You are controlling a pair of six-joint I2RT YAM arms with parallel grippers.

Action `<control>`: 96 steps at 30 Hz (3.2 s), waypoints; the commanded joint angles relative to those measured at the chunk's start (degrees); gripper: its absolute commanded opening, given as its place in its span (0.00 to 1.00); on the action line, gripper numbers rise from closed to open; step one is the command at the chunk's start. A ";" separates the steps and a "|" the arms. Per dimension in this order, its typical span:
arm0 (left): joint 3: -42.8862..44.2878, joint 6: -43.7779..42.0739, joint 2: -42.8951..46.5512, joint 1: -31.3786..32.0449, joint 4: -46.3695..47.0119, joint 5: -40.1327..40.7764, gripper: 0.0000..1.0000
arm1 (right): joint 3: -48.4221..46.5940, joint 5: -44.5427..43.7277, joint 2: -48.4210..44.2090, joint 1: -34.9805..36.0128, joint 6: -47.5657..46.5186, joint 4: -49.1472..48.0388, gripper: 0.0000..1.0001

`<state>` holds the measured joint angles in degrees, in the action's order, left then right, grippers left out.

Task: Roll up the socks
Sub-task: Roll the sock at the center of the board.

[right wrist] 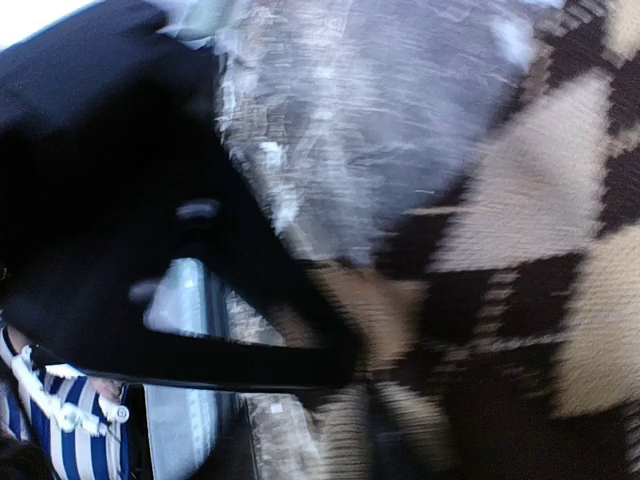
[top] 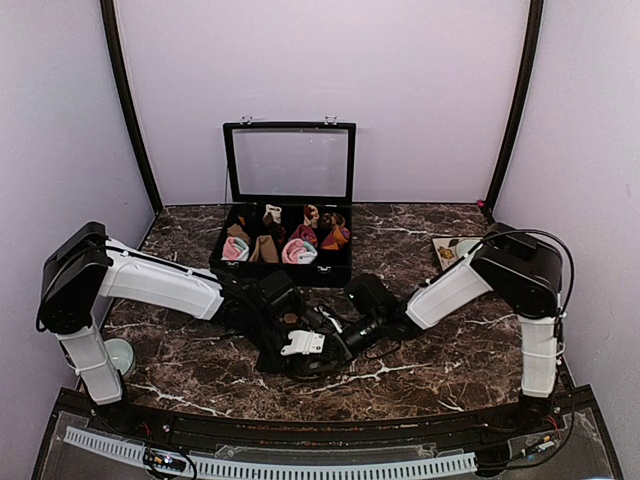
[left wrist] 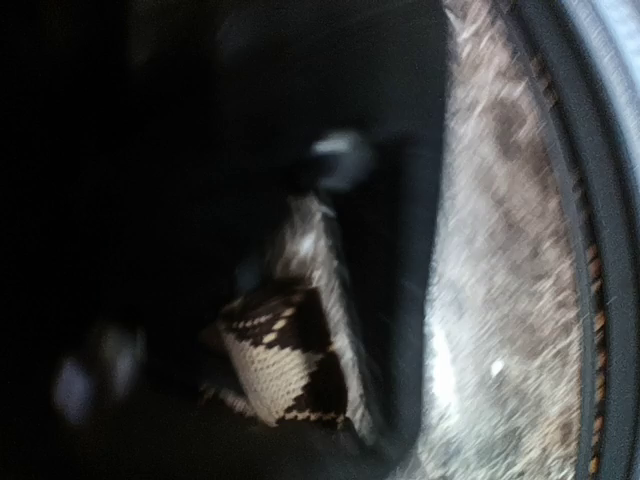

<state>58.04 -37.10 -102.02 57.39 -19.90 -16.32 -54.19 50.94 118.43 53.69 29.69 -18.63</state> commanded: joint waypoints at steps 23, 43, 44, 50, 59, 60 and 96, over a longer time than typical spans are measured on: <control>7.05 1.09 -14.40 -6.86 -14.12 -11.17 0.00 | 33.21 -56.04 -37.81 1.74 -4.54 0.31 0.99; 16.30 0.46 -25.21 -9.99 -23.79 -25.65 0.04 | 36.94 -44.57 -38.79 14.44 -34.83 -22.48 0.74; 16.62 0.22 -25.65 -10.13 -24.31 -25.69 0.04 | 34.88 -43.64 -36.86 15.11 -35.93 -22.28 0.73; 18.09 -0.92 -27.04 -11.02 -25.97 -26.96 0.06 | 27.05 -38.71 -26.20 17.06 -43.67 -21.68 0.59; 18.03 -2.21 -27.64 -11.33 -26.73 -26.89 0.06 | 21.17 -34.37 -16.70 15.29 -48.46 -21.01 0.42; 18.04 -2.37 -27.72 -11.33 -26.76 -26.67 0.06 | 20.68 -34.20 -16.06 14.78 -48.79 -20.78 0.41; 19.31 -3.34 -17.35 -15.71 -29.94 -29.11 0.25 | 14.03 -36.55 -3.10 11.00 -50.79 -4.24 0.09</control>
<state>79.22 -38.94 -124.18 43.75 -50.00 -52.03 -41.43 17.37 110.41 65.45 -23.35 -35.79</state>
